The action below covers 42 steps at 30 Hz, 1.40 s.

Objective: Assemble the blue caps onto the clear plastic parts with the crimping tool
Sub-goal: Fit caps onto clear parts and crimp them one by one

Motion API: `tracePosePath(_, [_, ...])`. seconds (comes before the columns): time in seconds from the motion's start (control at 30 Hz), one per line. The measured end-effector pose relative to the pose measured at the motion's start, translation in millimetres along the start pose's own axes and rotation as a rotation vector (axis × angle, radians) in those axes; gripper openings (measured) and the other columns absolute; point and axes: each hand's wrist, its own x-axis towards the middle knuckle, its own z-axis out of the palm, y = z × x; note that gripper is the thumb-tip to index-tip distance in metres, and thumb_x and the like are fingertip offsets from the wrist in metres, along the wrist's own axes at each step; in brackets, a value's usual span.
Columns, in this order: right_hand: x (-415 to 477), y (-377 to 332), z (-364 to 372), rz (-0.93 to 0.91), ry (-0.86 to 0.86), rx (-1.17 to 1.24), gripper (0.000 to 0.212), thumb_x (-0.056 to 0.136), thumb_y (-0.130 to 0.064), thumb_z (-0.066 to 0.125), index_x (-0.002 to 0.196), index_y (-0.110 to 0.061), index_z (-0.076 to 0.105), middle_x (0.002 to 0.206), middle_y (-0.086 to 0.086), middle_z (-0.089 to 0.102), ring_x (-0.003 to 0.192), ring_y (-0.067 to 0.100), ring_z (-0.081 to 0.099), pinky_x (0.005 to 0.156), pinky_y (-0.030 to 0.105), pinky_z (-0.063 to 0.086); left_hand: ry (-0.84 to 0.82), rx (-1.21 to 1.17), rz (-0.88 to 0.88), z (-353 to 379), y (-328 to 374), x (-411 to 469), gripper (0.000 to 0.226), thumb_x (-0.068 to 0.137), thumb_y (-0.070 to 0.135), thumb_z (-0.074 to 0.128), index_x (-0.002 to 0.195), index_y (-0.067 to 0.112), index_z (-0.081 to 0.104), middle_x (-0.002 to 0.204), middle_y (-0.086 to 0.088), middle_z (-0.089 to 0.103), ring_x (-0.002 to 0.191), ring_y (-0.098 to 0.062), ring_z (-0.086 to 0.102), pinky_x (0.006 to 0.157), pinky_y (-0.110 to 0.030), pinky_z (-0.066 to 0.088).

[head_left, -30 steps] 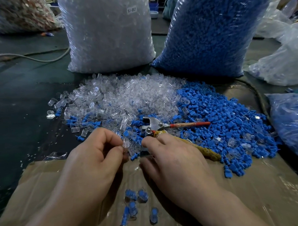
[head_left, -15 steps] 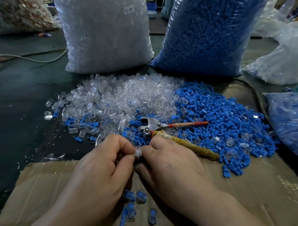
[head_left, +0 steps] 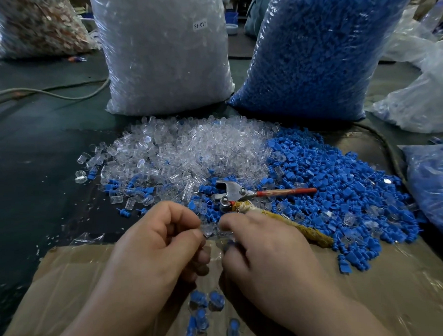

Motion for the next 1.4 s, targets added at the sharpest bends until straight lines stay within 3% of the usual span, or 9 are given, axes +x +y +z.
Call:
tracePosePath(0.17, [-2.5,0.2,-6.5,0.133,0.089,0.513,0.030,0.093,-0.024,0.048,0.113,-0.041,0.063,0.105,-0.025,0.064,0.103,-0.014,0.051,0.082,0.002,0.038,-0.086,-0.042,0.021,3.7,-0.2,-0.8,0.036,0.087,0.000,0.071,0.083,0.036,0.070,0.063,-0.011,0.070,0.054,-0.029,0.069,0.045,-0.022,0.049])
tracePosePath(0.3, [-3.4,-1.5,-5.1,0.155,0.024,0.672,0.027,0.095,-0.016,0.048,0.098,-0.035,0.068,0.062,-0.026,0.061,0.058,-0.006,0.057,0.048,0.010,0.039,-0.122,-0.066,0.032,5.6,-0.4,-2.6,0.019,0.069,0.019,0.071,0.084,0.031,0.073,0.063,-0.010,0.070,0.054,-0.022,0.068,0.048,-0.022,0.049])
tracePosePath(0.43, [-2.1,-1.1,-2.4,0.183,0.002,0.681,0.021,0.091,-0.024,0.056,0.097,-0.042,0.065,0.078,-0.013,0.070,0.066,0.006,0.063,0.061,0.029,0.053,-0.147,-0.029,0.070,0.8,-0.3,-3.0,0.014,0.073,0.025,0.069,0.084,0.031,0.073,0.065,-0.009,0.071,0.055,-0.019,0.068,0.051,-0.023,0.051])
tracePosePath(0.53, [-1.8,0.0,-1.6,0.244,0.019,0.825,0.019,0.088,-0.023,0.059,0.095,-0.040,0.066,0.069,0.000,0.070,0.058,0.014,0.061,0.057,0.043,0.052,-0.104,-0.020,0.085,-0.9,-2.3,-2.5,0.013,0.073,0.026,0.070,0.085,0.032,0.073,0.066,-0.007,0.072,0.059,-0.020,0.071,0.052,-0.022,0.053])
tracePosePath(0.67, [-2.5,-0.2,-4.9,0.284,0.033,1.085,0.031,0.077,-0.025,0.049,0.096,-0.038,0.071,0.060,0.003,0.062,0.054,0.018,0.057,0.053,0.036,0.049,-0.097,0.004,0.078,-1.8,-3.7,-2.0,0.012,0.077,0.024,0.072,0.085,0.033,0.072,0.066,-0.004,0.071,0.061,-0.018,0.071,0.052,-0.021,0.052])
tracePosePath(0.83, [-4.4,0.8,-1.3,0.094,0.181,0.728,0.025,0.088,-0.022,0.062,0.098,-0.045,0.066,0.086,-0.018,0.069,0.077,-0.002,0.064,0.069,0.021,0.052,-0.136,0.012,0.078,2.1,-0.6,-3.0,0.014,0.072,0.027,0.072,0.084,0.036,0.073,0.063,-0.001,0.070,0.056,-0.011,0.067,0.052,-0.019,0.051])
tracePosePath(0.93, [-4.6,2.9,-0.3,-0.034,0.328,0.546,0.014,0.087,-0.025,0.067,0.097,-0.034,0.070,0.097,-0.022,0.066,0.093,-0.003,0.063,0.079,0.012,0.047,-0.114,-0.007,0.078,0.8,-1.1,-2.0,0.016,0.083,0.018,0.080,0.082,0.032,0.074,0.063,-0.003,0.070,0.055,-0.012,0.067,0.051,-0.019,0.050])
tracePosePath(1.07, [-4.3,3.0,1.8,-0.215,0.362,0.279,0.017,0.087,-0.031,0.060,0.100,-0.025,0.069,0.096,-0.017,0.066,0.094,-0.003,0.059,0.082,0.013,0.046,-0.152,-0.045,0.068,0.6,0.6,-2.2,0.008,0.082,0.025,0.080,0.082,0.029,0.074,0.063,-0.009,0.070,0.054,-0.013,0.064,0.051,-0.020,0.050])
tracePosePath(1.4, [-9.6,1.1,-1.6,-0.275,0.292,0.220,0.027,0.095,-0.033,0.048,0.111,-0.022,0.067,0.101,-0.008,0.064,0.090,0.010,0.063,0.070,0.034,0.055,-0.130,-0.056,0.068,-2.8,0.6,-1.3,0.009,0.076,0.030,0.074,0.084,0.029,0.074,0.067,-0.011,0.071,0.061,-0.022,0.068,0.060,-0.031,0.054])
